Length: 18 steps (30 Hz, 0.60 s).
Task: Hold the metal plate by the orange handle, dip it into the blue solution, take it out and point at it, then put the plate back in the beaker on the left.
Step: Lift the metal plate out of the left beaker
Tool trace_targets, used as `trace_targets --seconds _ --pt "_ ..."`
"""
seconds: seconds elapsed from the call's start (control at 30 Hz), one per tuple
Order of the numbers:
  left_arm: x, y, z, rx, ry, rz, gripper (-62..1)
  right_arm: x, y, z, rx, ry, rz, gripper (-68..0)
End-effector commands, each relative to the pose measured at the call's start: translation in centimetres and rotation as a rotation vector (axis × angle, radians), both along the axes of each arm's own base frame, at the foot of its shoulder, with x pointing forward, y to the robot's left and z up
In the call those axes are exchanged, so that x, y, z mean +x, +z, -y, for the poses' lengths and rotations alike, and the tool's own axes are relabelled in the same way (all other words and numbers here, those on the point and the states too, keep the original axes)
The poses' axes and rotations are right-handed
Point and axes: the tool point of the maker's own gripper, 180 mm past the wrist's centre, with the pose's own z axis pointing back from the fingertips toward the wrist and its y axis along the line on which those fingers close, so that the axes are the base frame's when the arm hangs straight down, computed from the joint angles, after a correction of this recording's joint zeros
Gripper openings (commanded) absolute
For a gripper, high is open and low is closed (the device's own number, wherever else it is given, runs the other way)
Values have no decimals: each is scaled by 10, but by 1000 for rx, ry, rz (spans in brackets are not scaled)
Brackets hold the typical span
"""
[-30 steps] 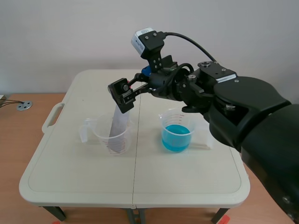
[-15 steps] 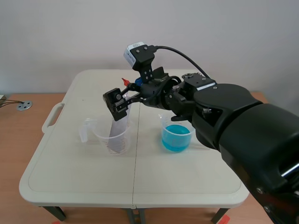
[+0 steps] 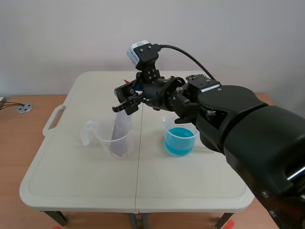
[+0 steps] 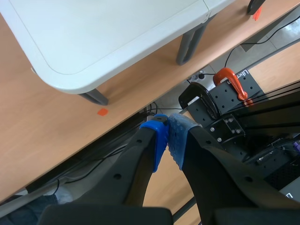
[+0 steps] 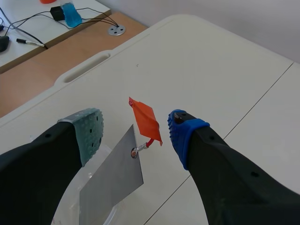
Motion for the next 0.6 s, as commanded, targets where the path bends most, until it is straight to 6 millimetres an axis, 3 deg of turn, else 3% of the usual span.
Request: trace_targets --seconds 0.0,0.3,0.57 --pt "1 4 3 -18 0 11 -591 10 27 -7 36 10 63 -424" --pt "1 4 3 -18 0 11 -591 9 36 -9 73 16 94 -666" --pt "1 4 3 -18 0 11 -591 4 45 -15 122 59 117 -663"
